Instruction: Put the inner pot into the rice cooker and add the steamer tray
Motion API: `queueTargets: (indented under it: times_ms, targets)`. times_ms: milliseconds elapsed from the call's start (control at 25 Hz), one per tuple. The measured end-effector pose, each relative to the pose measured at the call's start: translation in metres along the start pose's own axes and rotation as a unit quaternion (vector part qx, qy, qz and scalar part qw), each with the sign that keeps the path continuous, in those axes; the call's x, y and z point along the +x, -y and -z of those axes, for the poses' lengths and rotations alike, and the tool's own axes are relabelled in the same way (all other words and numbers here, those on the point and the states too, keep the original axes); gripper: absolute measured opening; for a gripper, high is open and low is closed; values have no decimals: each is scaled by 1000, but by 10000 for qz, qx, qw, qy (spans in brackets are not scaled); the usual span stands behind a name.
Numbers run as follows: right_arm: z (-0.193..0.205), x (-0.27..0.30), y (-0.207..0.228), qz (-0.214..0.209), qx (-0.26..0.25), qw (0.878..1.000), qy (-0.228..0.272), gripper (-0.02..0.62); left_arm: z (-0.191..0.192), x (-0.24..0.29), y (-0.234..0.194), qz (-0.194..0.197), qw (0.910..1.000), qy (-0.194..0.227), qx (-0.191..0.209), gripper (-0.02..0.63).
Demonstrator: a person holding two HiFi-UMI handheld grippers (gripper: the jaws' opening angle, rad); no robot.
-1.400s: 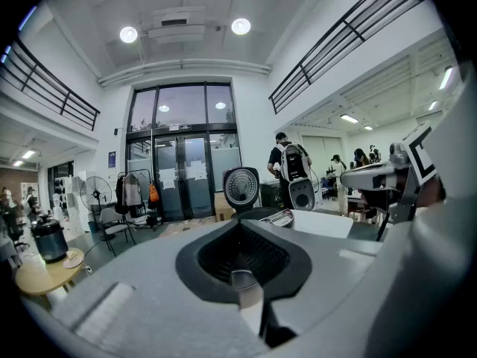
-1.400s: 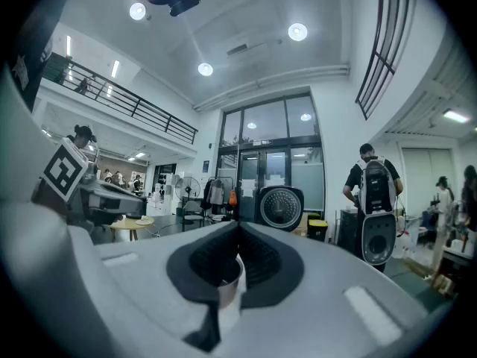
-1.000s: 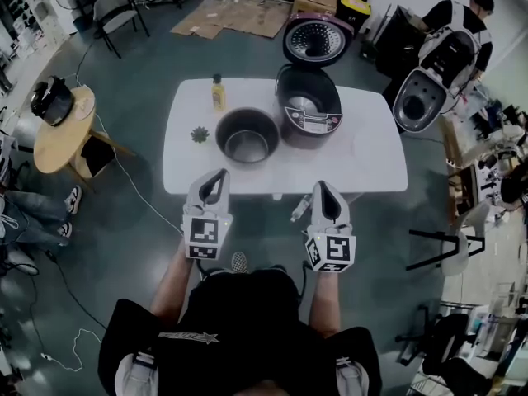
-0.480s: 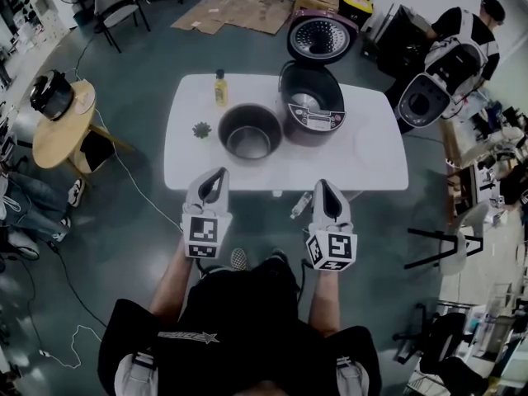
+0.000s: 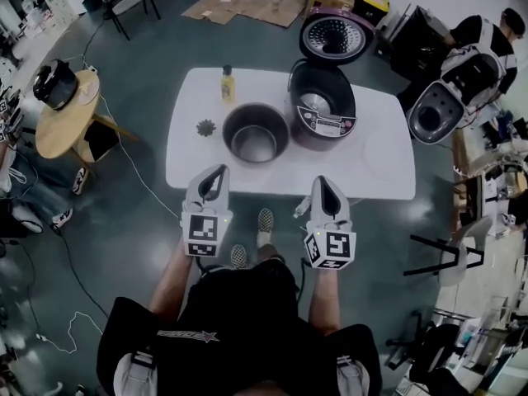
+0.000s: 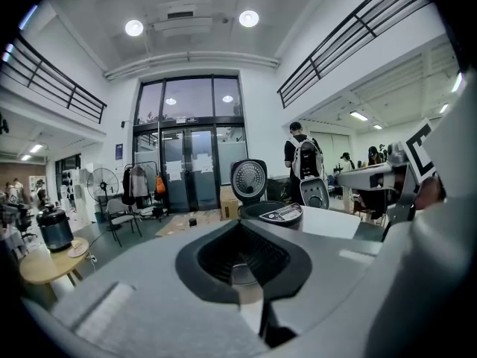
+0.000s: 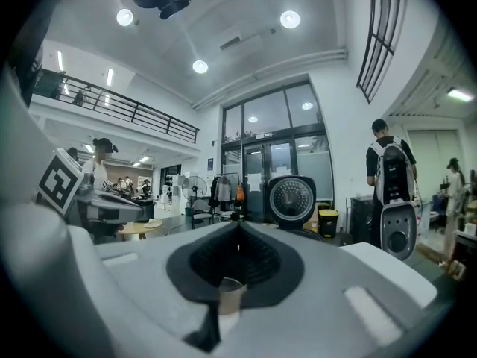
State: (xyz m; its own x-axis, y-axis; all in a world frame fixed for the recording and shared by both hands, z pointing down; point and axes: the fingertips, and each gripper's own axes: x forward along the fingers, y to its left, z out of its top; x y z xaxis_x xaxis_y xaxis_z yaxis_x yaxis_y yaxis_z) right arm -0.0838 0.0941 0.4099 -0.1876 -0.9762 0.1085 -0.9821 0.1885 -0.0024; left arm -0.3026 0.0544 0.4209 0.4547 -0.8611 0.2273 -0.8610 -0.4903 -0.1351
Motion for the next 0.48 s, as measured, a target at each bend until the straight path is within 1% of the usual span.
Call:
queueTargets:
  times_ms: [360,480]
  targets:
    - [12,71,14,-428,78,9988,-232,3,7,55,-13,-241,9992,-284,-134,11]
    - [23,89,16,-547,112,9978,-362,3,17,70,-15,-290,9984,-435,-220,11]
